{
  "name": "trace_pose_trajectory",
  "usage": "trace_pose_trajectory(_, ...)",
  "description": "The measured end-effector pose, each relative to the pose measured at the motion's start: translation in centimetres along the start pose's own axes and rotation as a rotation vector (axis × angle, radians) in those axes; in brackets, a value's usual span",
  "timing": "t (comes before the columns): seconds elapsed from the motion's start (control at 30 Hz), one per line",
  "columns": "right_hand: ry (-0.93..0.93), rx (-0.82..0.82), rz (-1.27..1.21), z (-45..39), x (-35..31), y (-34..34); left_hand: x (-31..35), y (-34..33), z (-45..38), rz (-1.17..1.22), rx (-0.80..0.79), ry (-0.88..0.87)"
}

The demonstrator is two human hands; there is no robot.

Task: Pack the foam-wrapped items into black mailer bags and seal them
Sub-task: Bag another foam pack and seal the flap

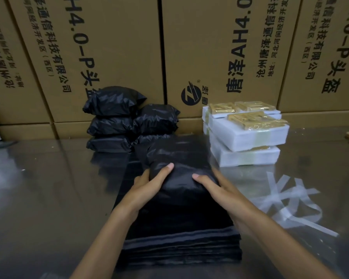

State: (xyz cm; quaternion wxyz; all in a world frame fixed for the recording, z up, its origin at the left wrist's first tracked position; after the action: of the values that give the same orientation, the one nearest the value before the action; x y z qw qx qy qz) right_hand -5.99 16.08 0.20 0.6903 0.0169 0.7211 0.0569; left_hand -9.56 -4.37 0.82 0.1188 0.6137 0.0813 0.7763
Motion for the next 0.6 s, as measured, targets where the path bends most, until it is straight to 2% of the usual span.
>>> trace_pose_trajectory(0.07, 0.091, 0.013, -0.040, -1.1, -1.3, -0.3, 1.7, 0.9, -1.0, 0.092, -0.039, -0.128)
trace_pose_trajectory(0.13, 0.167, 0.062, -0.082, -3.6, -2.9, -0.6, 4.5, 2.4, -3.0, 0.086, -0.040, -0.256)
trace_pose_trajectory(0.27, 0.262, 0.170, -0.219, -12.0, -7.3, -1.0, 10.6, 5.6, -8.2, -0.129, 0.000, -0.462)
trace_pose_trajectory(0.4, 0.214, 0.171, -0.197, -21.4, -10.3, -1.9, 13.7, 8.8, -14.4, -0.406, 0.235, -0.614)
trace_pose_trajectory(0.5, 0.116, 0.132, -0.096, -25.8, -9.3, -2.9, 13.9, 9.6, -18.6, -0.625, 0.461, -0.583)
trace_pose_trajectory(0.6, 0.076, 0.241, 0.110, -28.7, -7.5, -3.4, 13.4, 9.4, -20.6, -0.950, 0.718, -0.662)
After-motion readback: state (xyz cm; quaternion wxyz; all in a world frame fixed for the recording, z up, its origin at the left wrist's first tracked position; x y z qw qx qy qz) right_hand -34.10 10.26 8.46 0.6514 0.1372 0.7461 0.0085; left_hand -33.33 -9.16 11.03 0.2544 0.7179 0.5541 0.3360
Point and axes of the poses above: each hand's wrist, its own z-axis away from the middle knuckle, its own y-axis out of the back of the hand, x = y × z, the point moved 1 cm from there along -z, towards the middle knuckle, and after that the axes turned 2 degrees about y, right-handed, at the moved point
